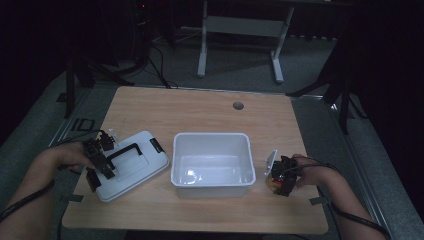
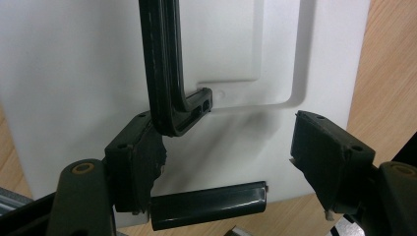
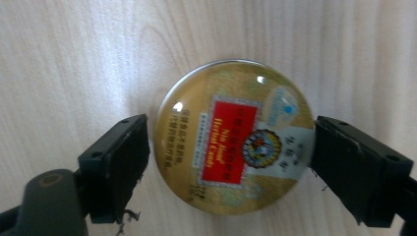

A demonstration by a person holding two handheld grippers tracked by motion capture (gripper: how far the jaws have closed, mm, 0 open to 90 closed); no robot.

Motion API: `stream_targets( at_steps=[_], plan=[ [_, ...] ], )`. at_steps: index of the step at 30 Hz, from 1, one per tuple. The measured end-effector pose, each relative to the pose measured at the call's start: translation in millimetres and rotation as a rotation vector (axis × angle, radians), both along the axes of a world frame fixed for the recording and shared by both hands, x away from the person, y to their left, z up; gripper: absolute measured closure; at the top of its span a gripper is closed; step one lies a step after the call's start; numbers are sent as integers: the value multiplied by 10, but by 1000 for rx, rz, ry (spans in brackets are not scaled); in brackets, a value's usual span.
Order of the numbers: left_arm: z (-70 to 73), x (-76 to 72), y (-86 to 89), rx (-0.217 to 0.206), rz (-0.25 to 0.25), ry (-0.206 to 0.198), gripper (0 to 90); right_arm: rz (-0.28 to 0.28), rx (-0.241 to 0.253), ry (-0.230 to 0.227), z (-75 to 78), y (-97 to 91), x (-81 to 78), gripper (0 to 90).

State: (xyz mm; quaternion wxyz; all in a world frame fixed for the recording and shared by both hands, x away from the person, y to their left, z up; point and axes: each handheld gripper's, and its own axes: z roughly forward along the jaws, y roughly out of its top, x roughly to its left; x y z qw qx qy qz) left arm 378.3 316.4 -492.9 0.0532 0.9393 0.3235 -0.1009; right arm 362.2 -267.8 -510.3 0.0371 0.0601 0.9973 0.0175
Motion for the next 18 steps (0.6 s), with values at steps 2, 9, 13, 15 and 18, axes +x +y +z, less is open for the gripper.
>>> stream_targets(
  at_steps=[2,9,13,15,18],
  plan=[
    [1,-1,1,1,-1,0,278,-1,-5,-6,-14,11,6,196],
    [18,-4,7,2,2,-3,278,12,11,-30,68,15,4,205],
    [26,-2,6,3,-1,-1,278,30,8,-10,161,19,-12,206],
    [32,1,7,3,-3,2,278,48,1,-7,207,29,-23,207],
    [41,-1,5,2,-1,0,278,57,2,4,274,40,-35,207]
  ],
)
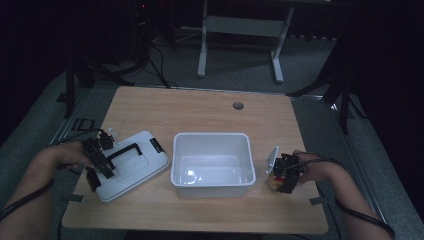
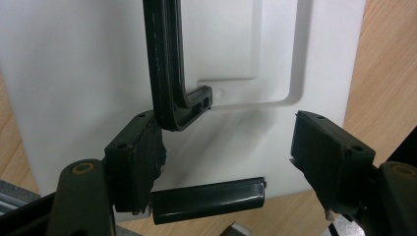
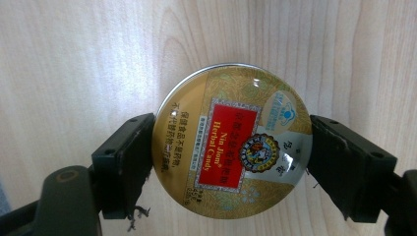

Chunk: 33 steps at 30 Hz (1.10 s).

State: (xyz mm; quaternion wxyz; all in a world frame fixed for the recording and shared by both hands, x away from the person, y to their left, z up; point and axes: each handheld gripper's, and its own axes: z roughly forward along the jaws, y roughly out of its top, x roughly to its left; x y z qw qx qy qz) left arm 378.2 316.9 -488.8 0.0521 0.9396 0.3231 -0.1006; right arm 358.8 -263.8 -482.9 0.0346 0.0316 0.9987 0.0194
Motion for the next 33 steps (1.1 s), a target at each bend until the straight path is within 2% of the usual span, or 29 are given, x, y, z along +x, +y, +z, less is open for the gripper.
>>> stream_targets(
  at_steps=[6,9,22,29,33],
  plan=[
    [8,-7,4,6,4,0,277,36,-24,5,96,28,-25,207],
    [21,-11,7,6,3,-2,277,68,-30,-4,223,49,-47,207],
    [16,-5,-9,18,-1,6,278,104,-29,-37,744,178,-67,207],
    [30,-6,-10,16,-1,4,277,135,-36,-70,976,309,-75,207],
    [20,-10,-13,13,-5,12,277,165,-31,-73,1079,407,-92,207]
  ],
)
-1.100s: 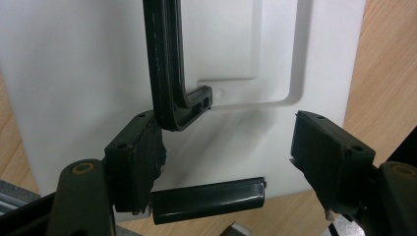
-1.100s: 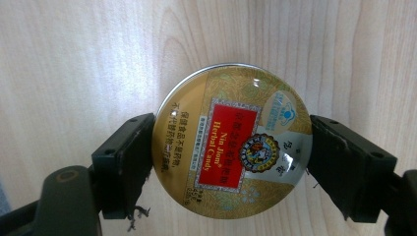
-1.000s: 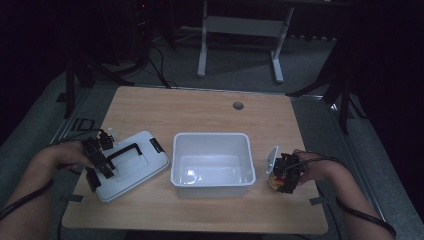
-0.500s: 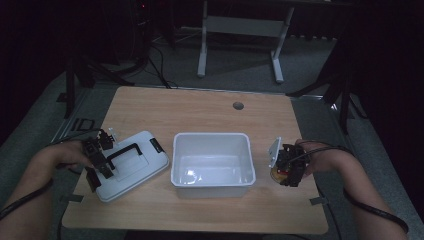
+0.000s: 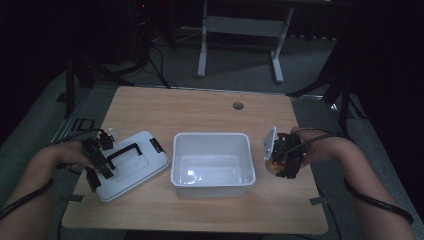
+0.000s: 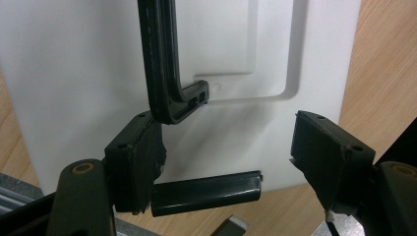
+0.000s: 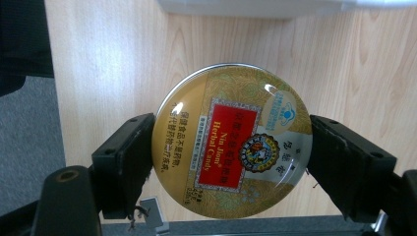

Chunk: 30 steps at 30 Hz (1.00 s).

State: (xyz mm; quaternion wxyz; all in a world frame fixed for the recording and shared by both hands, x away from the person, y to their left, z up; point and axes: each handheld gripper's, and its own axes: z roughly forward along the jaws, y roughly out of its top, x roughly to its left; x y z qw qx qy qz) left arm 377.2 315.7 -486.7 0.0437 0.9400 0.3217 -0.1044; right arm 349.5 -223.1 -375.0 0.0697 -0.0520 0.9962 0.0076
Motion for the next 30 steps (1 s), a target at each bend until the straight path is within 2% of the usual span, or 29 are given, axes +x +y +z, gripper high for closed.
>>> stream_targets(
  at_steps=[9,13,22,30],
  plan=[
    [-5,-5,6,5,1,6,278,57,10,0,120,292,-5,208],
    [-1,-5,6,5,2,5,277,86,24,0,139,436,2,208],
    [-32,-7,7,9,4,16,277,129,12,-1,142,716,35,208],
    [-34,-18,28,13,5,16,277,152,14,-2,146,890,57,208]
  ],
)
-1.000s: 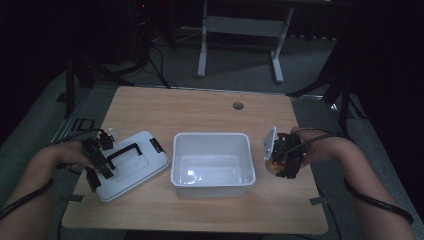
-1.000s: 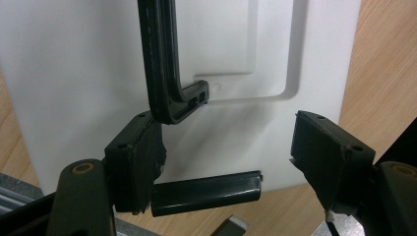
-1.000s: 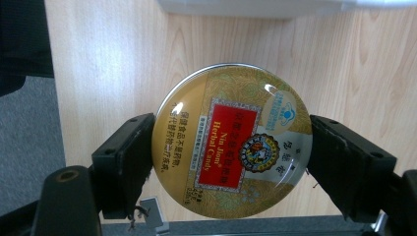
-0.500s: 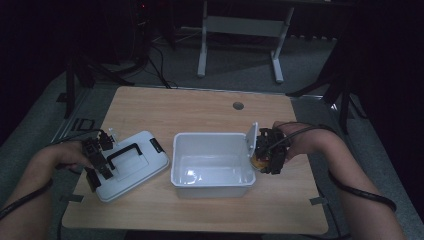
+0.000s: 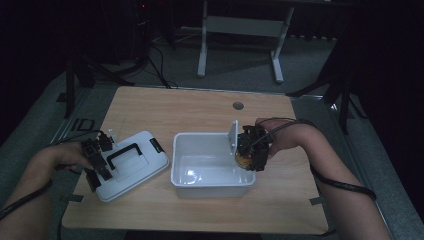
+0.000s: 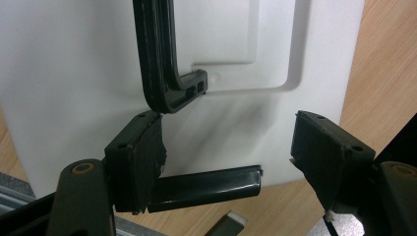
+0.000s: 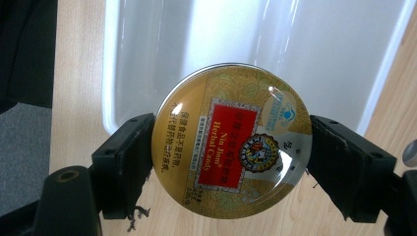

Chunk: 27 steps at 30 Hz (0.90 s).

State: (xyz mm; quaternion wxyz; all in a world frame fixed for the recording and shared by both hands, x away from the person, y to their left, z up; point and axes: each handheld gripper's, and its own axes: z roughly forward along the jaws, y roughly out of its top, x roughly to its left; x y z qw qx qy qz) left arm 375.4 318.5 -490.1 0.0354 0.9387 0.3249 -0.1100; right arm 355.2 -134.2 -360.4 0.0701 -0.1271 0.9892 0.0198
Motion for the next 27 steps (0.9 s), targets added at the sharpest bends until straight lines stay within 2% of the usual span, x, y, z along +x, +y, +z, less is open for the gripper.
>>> stream_targets(
  at_steps=[12,27],
  plan=[
    [-12,-4,19,2,5,7,277,38,-13,23,-151,210,53,208],
    [-35,1,26,2,3,17,277,18,-49,80,-666,285,179,208]
  ],
)
